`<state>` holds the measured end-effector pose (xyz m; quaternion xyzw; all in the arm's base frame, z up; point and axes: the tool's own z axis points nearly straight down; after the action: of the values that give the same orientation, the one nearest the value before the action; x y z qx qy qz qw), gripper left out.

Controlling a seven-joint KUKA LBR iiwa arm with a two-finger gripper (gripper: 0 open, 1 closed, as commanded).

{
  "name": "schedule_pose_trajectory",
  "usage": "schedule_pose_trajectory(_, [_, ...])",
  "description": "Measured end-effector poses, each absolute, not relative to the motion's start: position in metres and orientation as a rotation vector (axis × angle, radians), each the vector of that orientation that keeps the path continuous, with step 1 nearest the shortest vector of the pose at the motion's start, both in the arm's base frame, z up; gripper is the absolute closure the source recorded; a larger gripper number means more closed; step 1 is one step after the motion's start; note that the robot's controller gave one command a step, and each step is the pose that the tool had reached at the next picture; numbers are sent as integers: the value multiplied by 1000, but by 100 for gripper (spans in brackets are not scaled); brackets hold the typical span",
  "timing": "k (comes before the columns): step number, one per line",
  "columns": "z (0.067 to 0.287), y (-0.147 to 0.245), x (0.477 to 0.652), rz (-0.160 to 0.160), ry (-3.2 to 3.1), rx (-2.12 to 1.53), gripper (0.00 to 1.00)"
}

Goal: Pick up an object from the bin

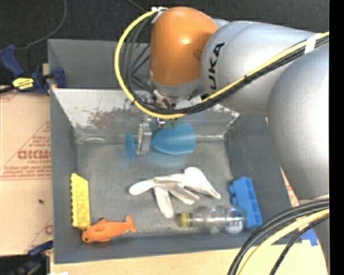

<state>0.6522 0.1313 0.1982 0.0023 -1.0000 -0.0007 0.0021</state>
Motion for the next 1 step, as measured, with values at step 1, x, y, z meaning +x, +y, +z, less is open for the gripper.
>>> schedule_pose_trajectory(1, [203,131,653,-3,-3143,3,0])
